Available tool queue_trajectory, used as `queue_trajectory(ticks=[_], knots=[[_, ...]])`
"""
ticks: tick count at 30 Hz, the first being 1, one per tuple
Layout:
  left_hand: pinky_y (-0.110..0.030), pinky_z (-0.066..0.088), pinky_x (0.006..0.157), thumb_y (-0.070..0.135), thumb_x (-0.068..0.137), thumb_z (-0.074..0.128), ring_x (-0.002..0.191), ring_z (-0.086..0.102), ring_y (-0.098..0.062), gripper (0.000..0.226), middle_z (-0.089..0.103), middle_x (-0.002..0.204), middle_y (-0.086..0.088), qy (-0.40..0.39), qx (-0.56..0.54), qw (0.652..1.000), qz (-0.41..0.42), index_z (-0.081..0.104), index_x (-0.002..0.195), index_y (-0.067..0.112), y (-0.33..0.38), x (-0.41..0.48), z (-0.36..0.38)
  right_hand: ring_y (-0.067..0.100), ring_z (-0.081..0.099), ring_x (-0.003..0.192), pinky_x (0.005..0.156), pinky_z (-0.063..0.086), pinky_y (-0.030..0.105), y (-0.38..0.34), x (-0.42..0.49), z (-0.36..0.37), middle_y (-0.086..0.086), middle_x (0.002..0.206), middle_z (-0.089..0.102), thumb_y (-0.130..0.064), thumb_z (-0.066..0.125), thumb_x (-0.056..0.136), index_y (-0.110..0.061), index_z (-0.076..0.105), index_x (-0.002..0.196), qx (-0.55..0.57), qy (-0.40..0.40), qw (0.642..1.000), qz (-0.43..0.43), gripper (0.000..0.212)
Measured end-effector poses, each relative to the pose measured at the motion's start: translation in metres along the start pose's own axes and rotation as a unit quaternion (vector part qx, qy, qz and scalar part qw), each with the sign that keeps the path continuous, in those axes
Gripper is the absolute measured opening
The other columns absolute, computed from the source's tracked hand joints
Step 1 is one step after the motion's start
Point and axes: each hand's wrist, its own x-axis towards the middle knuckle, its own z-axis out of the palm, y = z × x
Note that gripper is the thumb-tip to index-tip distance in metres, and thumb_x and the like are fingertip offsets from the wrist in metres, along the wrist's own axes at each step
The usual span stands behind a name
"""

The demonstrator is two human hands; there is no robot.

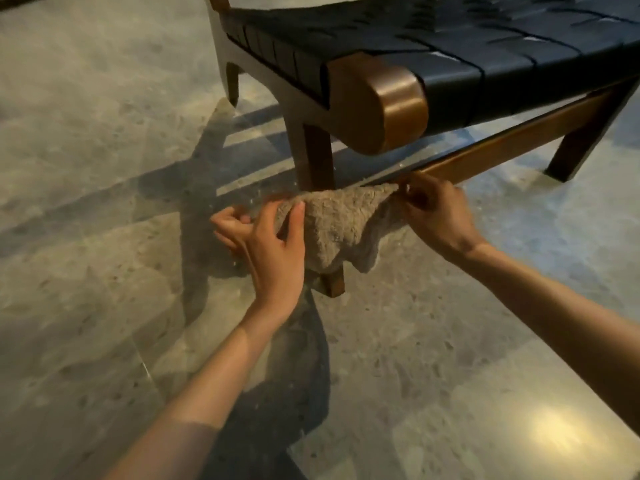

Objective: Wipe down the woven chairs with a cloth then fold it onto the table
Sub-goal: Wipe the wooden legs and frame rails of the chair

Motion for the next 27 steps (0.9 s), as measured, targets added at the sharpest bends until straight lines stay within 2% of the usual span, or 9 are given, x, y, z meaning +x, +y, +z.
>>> queue_trajectory(ticks=[2, 3, 5, 10, 14, 18, 21, 24, 27], knots=[[-0.013, 0.026, 0.104, 0.027, 0.09, 0.06, 0.116, 0.037, -0.011, 0.014, 0.043, 0.122, -0.005, -0.026, -0.106, 0.994, -0.028, 0.064, 0.096, 0.014, 0.0, 0.007, -0.001, 0.011, 0.064, 0.097, 0.075, 0.051, 0.017, -0.008, 0.002, 0.006, 0.0, 0.11, 0.066, -0.02, 0.054, 0.096, -0.016, 0.061, 0.12, 0.079, -0.005, 0.996, 0.037, 0.025], [-0.026, 0.036, 0.105, 0.023, 0.092, 0.058, 0.114, 0.047, -0.012, 0.009, 0.052, 0.117, 0.0, -0.037, -0.17, 0.984, -0.05, 0.062, 0.097, 0.017, 0.002, 0.012, -0.002, 0.008, 0.064, 0.098, 0.075, 0.052, 0.015, -0.013, 0.003, 0.009, 0.0, 0.112, 0.067, -0.023, 0.056, 0.095, -0.017, 0.061, 0.119, 0.126, -0.001, 0.991, 0.051, 0.026], [-0.041, 0.05, 0.089, 0.021, 0.093, 0.058, 0.096, 0.059, -0.011, 0.011, 0.059, 0.097, 0.009, -0.024, -0.237, 0.968, -0.077, 0.057, 0.094, 0.031, 0.011, 0.02, -0.005, 0.005, 0.064, 0.099, 0.08, 0.054, 0.017, -0.022, 0.004, 0.015, 0.0, 0.114, 0.067, -0.024, 0.058, 0.094, -0.016, 0.06, 0.12, 0.211, 0.006, 0.975, 0.065, 0.028], [-0.034, 0.055, 0.08, 0.019, 0.091, 0.061, 0.094, 0.064, -0.011, 0.026, 0.064, 0.1, 0.008, -0.019, -0.371, 0.925, -0.076, 0.049, 0.112, 0.027, 0.026, 0.029, 0.001, 0.01, 0.061, 0.11, 0.094, 0.049, 0.031, -0.036, 0.01, 0.027, -0.003, 0.117, 0.066, -0.012, 0.059, 0.092, -0.028, 0.056, 0.113, 0.35, -0.003, 0.936, 0.035, 0.027], [-0.044, 0.05, 0.094, 0.012, 0.087, 0.067, 0.114, 0.058, -0.022, 0.051, 0.059, 0.121, -0.004, -0.014, -0.375, 0.927, 0.004, 0.039, 0.128, 0.022, 0.026, 0.023, 0.005, -0.004, 0.063, 0.093, 0.074, 0.051, 0.015, -0.052, 0.013, 0.044, -0.016, 0.101, 0.066, -0.017, 0.055, 0.095, -0.036, 0.054, 0.106, 0.333, -0.007, 0.943, -0.031, 0.022], [-0.039, 0.036, 0.11, 0.008, 0.091, 0.058, 0.134, 0.039, -0.025, 0.043, 0.042, 0.141, -0.016, -0.036, -0.281, 0.956, 0.073, 0.047, 0.133, 0.004, 0.021, 0.022, 0.025, 0.009, 0.064, 0.098, 0.087, 0.054, 0.035, -0.053, 0.014, 0.06, -0.009, 0.097, 0.067, -0.018, 0.047, 0.099, -0.033, 0.057, 0.103, 0.306, 0.018, 0.948, -0.09, 0.019], [-0.022, 0.03, 0.112, 0.008, 0.093, 0.053, 0.133, 0.036, -0.019, 0.045, 0.042, 0.141, -0.019, -0.015, -0.235, 0.968, 0.092, 0.044, 0.136, -0.003, 0.017, 0.019, 0.033, 0.008, 0.062, 0.099, 0.093, 0.051, 0.037, -0.049, 0.014, 0.067, -0.007, 0.099, 0.063, -0.017, 0.042, 0.101, -0.03, 0.058, 0.1, 0.282, 0.037, 0.951, -0.117, 0.021], [-0.025, 0.037, 0.107, 0.015, 0.093, 0.055, 0.126, 0.042, -0.008, 0.038, 0.046, 0.132, -0.015, -0.017, -0.223, 0.972, 0.067, 0.053, 0.129, 0.002, 0.004, 0.009, 0.036, 0.007, 0.053, 0.102, 0.097, 0.046, 0.039, -0.035, 0.005, 0.075, -0.008, 0.103, 0.048, -0.019, 0.043, 0.101, -0.027, 0.057, 0.101, 0.247, 0.037, 0.963, -0.104, 0.016], [-0.01, 0.035, 0.1, 0.01, 0.091, 0.059, 0.117, 0.041, 0.009, 0.037, 0.043, 0.126, -0.01, -0.024, -0.203, 0.977, 0.063, 0.053, 0.128, 0.006, -0.012, -0.019, 0.04, 0.002, 0.047, 0.104, 0.101, 0.042, 0.032, -0.014, -0.009, 0.085, -0.007, 0.11, 0.042, -0.02, 0.046, 0.099, -0.025, 0.054, 0.125, 0.225, 0.025, 0.971, -0.081, 0.027]])
